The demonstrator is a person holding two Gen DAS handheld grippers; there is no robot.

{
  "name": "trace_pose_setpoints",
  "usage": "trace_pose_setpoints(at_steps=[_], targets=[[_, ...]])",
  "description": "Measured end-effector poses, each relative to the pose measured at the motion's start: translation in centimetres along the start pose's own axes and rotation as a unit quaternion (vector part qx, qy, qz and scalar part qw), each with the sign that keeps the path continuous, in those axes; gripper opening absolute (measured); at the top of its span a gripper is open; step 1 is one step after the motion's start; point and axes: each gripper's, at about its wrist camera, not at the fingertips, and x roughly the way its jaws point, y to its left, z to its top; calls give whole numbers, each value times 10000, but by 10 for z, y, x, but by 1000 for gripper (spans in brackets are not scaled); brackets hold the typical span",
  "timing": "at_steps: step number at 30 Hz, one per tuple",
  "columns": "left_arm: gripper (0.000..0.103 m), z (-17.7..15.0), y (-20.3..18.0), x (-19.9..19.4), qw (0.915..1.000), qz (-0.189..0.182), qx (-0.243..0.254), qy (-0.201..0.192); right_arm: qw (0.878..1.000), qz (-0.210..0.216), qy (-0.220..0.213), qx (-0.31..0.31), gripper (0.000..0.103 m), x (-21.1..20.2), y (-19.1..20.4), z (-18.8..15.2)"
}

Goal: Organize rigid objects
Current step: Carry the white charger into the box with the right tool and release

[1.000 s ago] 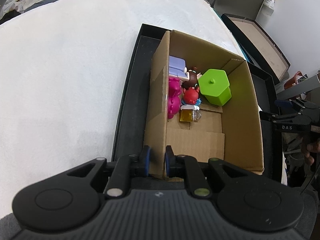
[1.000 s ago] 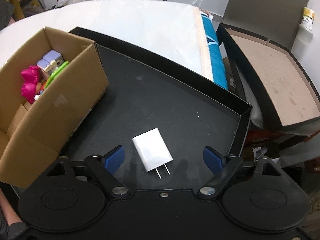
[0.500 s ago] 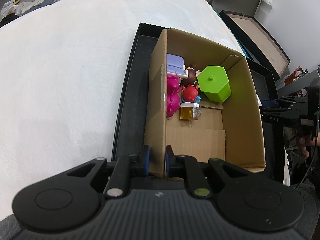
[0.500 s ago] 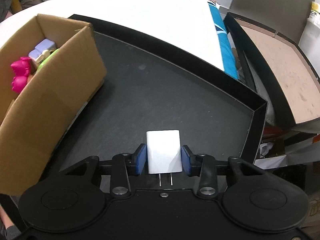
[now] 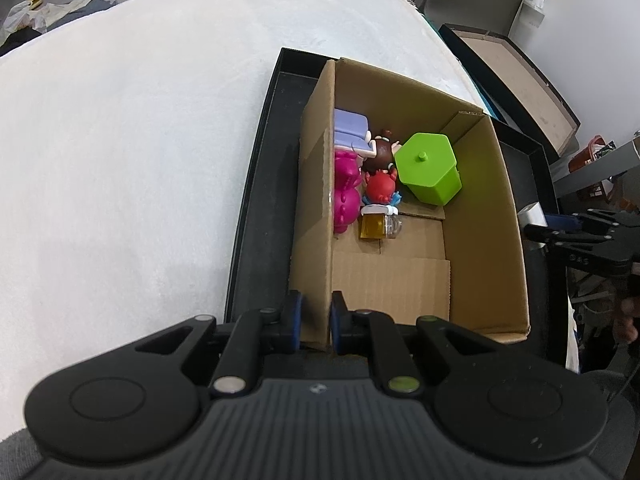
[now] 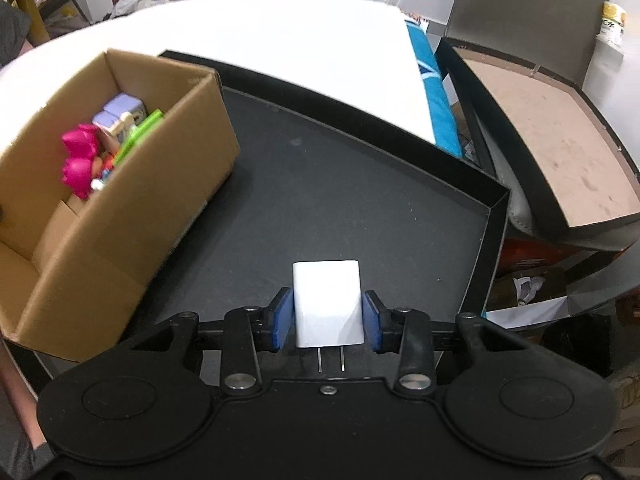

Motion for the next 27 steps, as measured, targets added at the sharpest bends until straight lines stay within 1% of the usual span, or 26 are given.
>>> trace_pose_setpoints(at_steps=[11, 20, 27], targets=[[12, -2, -2, -3, 10000, 46, 63, -56, 9995, 48, -299, -11, 37, -39, 8, 9], [12, -4, -1, -7, 9999, -7, 90, -127, 9990, 131, -395, -139, 37, -59, 18, 17], [12, -5, 1, -10, 9997, -76, 65, -205, 9981, 205, -496, -301, 37, -75, 33, 27]])
